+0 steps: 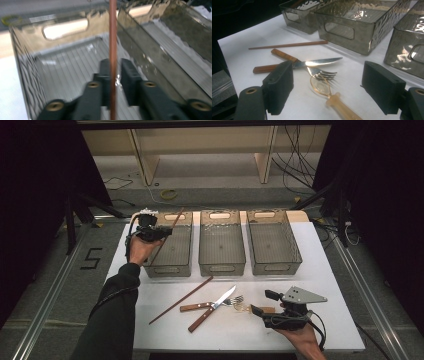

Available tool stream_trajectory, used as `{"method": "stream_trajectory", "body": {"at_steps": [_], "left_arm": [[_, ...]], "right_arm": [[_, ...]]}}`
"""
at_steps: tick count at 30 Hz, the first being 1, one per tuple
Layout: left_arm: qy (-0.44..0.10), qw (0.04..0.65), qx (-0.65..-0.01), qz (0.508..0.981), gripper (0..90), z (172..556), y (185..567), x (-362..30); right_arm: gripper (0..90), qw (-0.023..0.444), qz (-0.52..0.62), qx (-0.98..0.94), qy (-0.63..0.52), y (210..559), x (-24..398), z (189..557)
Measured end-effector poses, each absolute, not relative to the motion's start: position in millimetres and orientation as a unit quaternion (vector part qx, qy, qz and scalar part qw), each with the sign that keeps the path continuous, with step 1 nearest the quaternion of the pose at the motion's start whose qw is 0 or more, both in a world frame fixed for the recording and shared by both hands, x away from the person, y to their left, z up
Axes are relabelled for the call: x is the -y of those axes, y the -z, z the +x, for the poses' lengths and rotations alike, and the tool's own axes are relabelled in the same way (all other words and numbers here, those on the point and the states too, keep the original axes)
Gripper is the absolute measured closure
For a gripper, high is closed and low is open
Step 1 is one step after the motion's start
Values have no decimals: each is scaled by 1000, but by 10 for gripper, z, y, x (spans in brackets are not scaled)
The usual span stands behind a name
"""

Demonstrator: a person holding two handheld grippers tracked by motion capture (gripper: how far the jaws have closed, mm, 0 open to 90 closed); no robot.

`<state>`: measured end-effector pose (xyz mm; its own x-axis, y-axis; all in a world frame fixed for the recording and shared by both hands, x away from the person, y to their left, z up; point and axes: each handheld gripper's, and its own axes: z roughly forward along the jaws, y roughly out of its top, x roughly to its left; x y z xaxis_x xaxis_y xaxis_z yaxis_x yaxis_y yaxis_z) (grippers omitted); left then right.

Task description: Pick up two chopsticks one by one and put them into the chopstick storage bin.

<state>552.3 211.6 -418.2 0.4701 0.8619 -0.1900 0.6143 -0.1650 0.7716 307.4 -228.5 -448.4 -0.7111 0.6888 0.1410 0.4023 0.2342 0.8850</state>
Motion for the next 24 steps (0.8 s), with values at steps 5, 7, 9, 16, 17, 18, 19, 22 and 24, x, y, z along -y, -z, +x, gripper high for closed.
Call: {"method": "stream_trajectory", "body": {"at_steps": [5, 7, 9, 16, 17, 18, 19, 22, 24], "left_arm": [[-109, 433, -487, 751, 561, 5388, 4081, -2160], [-100, 427, -482, 759, 494, 5301, 4017, -2157], [-93, 426, -475, 764, 444, 5196, 3963, -2145], [-88, 414, -452, 785, 334, 4745, 3855, -2075], [-90, 415, -448, 787, 326, 4681, 3850, -2061], [-91, 417, -442, 789, 319, 4623, 3849, -2049], [-87, 417, -439, 791, 313, 4580, 3850, -2041], [-77, 410, -429, 801, 290, 4432, 3910, -2008], [-70, 405, -427, 805, 292, 4372, 3980, -2005]], "right_arm": [[261, 142, 354, -772, -508, 4484, 2288, 3075], [261, 142, 354, -773, -507, 4485, 2287, 3075], [261, 142, 354, -773, -507, 4484, 2283, 3073], [261, 144, 353, -773, -508, 4483, 2282, 3071], [261, 144, 352, -773, -508, 4483, 2284, 3071], [261, 144, 352, -773, -508, 4484, 2284, 3071], [262, 143, 353, -773, -507, 4484, 2284, 3071], [261, 143, 353, -773, -507, 4484, 2279, 3069], [261, 143, 353, -774, -506, 4486, 2275, 3068]]}}
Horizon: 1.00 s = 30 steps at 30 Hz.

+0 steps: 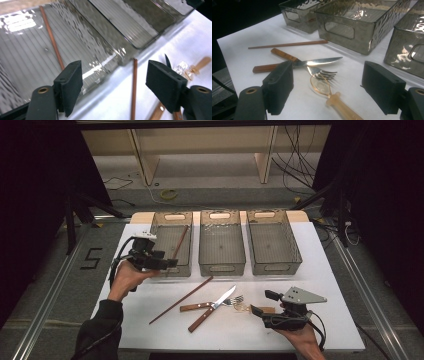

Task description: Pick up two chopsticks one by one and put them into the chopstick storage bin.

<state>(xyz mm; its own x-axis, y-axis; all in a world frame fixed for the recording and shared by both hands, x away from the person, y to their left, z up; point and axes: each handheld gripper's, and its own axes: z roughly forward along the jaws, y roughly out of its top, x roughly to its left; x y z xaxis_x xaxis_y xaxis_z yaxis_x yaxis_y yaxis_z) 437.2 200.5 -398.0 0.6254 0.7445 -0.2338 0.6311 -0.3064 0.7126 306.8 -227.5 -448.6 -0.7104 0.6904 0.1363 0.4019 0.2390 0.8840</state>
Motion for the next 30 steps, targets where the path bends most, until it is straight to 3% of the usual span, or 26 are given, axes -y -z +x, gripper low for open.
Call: {"method": "stream_trajectory", "body": {"at_steps": [18, 30], "left_arm": [[-52, 318, -406, 855, 242, 4244, 4226, -1806], [-46, 253, -385, 886, 356, 4208, 4374, -1658]], "right_arm": [[261, 150, 347, -775, -506, 4457, 2272, 3041], [261, 149, 345, -777, -504, 4456, 2263, 3039]]}}
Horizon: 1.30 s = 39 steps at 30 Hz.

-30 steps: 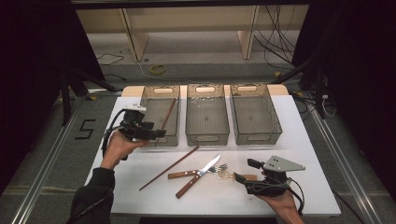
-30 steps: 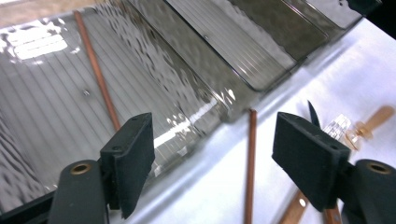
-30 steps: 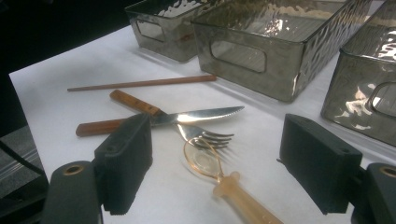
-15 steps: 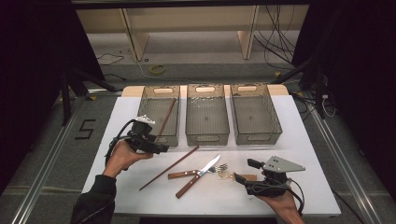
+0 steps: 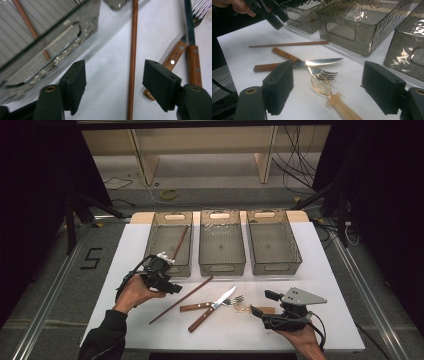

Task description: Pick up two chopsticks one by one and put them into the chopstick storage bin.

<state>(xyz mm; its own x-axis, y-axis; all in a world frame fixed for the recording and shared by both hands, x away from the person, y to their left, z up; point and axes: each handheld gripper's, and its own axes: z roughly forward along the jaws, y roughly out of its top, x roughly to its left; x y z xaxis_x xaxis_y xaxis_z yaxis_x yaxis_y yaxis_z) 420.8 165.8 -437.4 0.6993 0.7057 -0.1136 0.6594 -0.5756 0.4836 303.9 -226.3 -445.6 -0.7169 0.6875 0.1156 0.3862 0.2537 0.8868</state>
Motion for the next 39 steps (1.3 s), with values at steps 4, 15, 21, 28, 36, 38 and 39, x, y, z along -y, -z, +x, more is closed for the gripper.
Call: {"method": "stream_trajectory", "body": {"at_steps": [4, 15, 21, 28, 36, 38, 39], "left_arm": [[-37, 241, -380, 892, 404, 4196, 4425, -1608], [-18, 223, -361, 905, 562, 4156, 4523, -1499], [-12, 206, -356, 911, 623, 4149, 4600, -1435], [-13, 190, -339, 922, 683, 4138, 4626, -1400], [-16, 180, -326, 928, 750, 4120, 4650, -1354], [-21, 177, -327, 928, 761, 4116, 4675, -1339], [-23, 177, -326, 929, 772, 4118, 4672, -1341]], "right_arm": [[261, 150, 344, -778, -504, 4453, 2261, 3038], [261, 150, 342, -780, -502, 4450, 2256, 3033], [262, 150, 342, -780, -501, 4452, 2253, 3034], [263, 151, 341, -780, -502, 4450, 2254, 3034], [264, 151, 340, -781, -502, 4451, 2250, 3035], [264, 151, 340, -781, -502, 4450, 2250, 3035], [264, 151, 340, -781, -502, 4449, 2250, 3034]]}}
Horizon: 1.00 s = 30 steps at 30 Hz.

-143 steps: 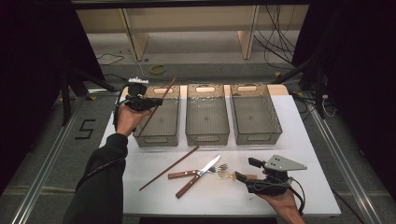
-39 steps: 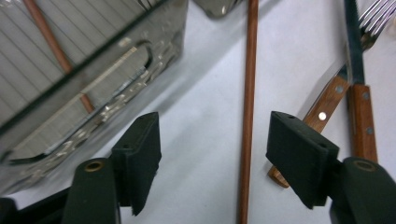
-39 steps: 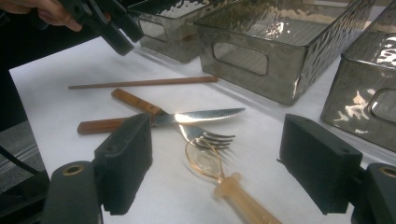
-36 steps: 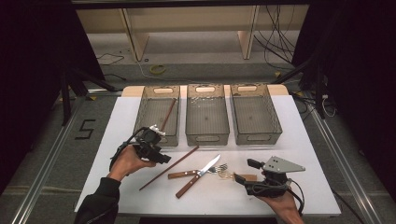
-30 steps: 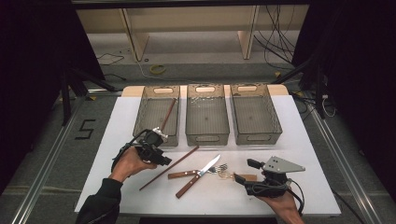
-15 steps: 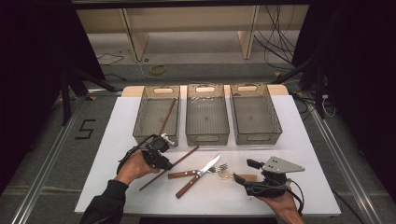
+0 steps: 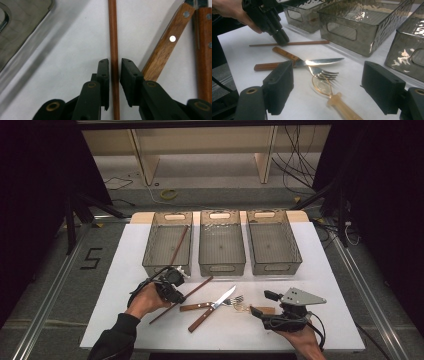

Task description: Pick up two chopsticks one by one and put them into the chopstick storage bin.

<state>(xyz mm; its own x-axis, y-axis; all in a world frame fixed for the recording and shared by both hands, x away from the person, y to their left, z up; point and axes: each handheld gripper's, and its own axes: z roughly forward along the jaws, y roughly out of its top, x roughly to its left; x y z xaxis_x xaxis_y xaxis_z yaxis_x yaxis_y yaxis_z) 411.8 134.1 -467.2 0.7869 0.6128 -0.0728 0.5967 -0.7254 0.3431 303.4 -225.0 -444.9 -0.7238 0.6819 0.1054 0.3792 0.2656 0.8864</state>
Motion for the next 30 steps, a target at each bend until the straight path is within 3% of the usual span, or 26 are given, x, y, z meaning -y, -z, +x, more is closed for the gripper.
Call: {"method": "stream_trajectory", "body": {"at_steps": [18, 30], "left_arm": [[-41, 176, -292, 939, 840, 4080, 4664, -1332], [-42, 214, -278, 935, 842, 4019, 4404, -1389]], "right_arm": [[265, 150, 340, -781, -502, 4444, 2256, 3034], [265, 150, 341, -780, -502, 4447, 2256, 3035]]}}
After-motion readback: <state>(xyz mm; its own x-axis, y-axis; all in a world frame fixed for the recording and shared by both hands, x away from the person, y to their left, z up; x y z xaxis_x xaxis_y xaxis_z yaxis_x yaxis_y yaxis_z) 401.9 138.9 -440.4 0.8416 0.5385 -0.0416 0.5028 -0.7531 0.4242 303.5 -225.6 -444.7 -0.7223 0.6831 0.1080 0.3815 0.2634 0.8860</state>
